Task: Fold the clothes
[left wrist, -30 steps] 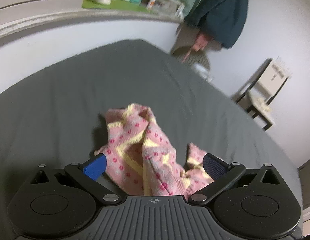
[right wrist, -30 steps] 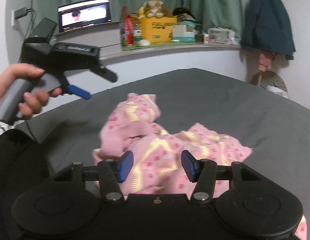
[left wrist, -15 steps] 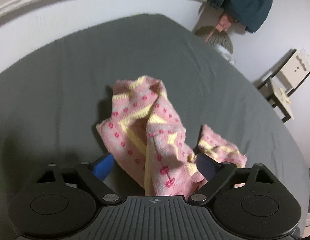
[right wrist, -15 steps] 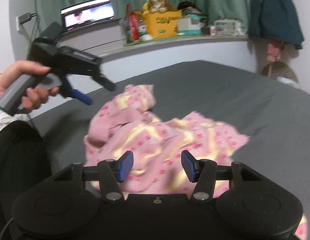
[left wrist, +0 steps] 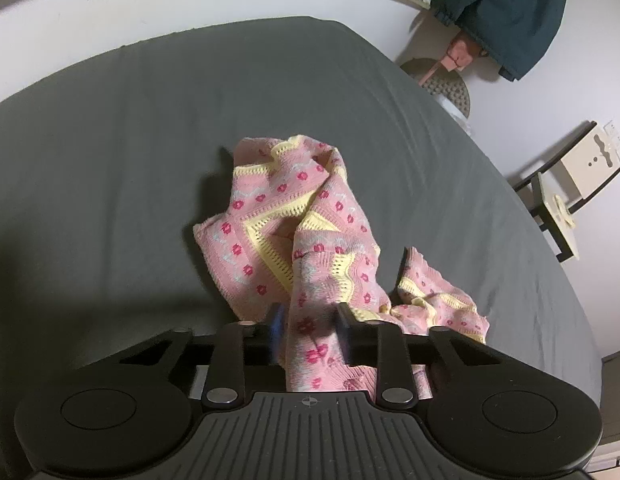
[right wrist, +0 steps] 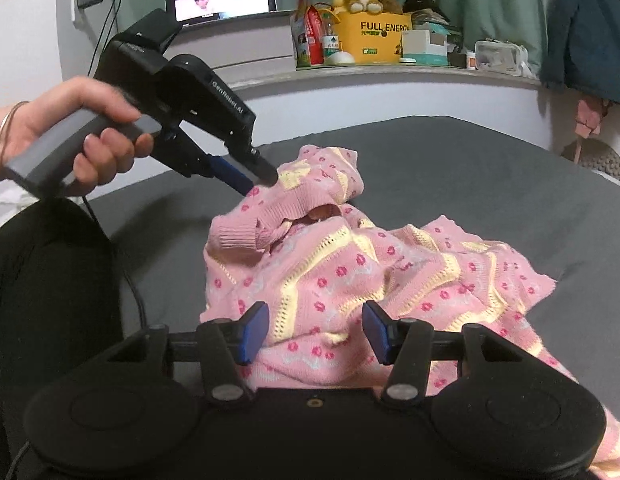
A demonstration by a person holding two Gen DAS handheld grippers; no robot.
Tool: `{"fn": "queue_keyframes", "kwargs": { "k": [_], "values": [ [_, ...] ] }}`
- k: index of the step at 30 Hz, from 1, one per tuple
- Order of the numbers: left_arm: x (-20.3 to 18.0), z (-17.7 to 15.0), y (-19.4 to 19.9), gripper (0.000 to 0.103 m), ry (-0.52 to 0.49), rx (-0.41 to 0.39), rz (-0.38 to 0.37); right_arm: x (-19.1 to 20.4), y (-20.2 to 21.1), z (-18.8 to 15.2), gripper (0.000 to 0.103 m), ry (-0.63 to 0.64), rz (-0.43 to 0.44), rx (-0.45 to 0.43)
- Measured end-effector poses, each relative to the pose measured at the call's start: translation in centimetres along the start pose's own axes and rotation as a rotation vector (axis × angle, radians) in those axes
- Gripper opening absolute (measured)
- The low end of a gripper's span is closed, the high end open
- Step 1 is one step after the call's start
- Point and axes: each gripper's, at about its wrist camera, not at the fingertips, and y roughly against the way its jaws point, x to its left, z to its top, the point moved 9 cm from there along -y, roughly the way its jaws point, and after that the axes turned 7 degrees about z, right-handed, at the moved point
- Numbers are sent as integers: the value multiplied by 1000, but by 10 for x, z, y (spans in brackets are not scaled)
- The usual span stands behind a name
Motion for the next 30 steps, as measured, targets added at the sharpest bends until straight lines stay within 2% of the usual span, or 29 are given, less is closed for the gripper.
{"fn": "queue_keyframes", "kwargs": {
  "k": [2,3,5,6,9,11,14,18,20,22,24,28,30],
  "values": [
    [6,-1,1,14,9,-2,-1,1,-8,-3,52,-23,14,3],
    [10,-2,2,8,16,-5,-1,2,-12,-5,50,-35,15,4],
    [12,-2,2,7,21,-15,1,4,-21,-10,32,-51,8,23],
    [13,-1,3,7,22,-23,2,5,-23,-10,18,-49,1,33],
    [17,3,11,7,20,-62,10,1,-14,-2,8,-54,-46,-10],
    [20,7,18,6,17,-90,17,-6,-3,7,7,-73,-83,-59],
    [20,16,31,6,-5,-128,17,-32,35,26,6,-137,-179,-185],
    [5,19,47,7,-83,-163,-20,-86,104,36,6,-269,-385,-358],
    [-5,13,53,7,-133,-163,-57,-111,127,32,6,-326,-475,-396],
    [-20,6,53,7,-209,-156,-80,-127,127,20,6,-361,-515,-356],
    [-38,-2,47,7,-295,-142,-68,-138,116,5,6,-385,-535,-285],
    [-56,-15,32,8,-435,-109,13,-146,85,-22,7,-407,-571,-126],
    [-56,-19,31,9,-477,-111,37,-145,82,-25,8,-400,-581,-108]
  ]
}}
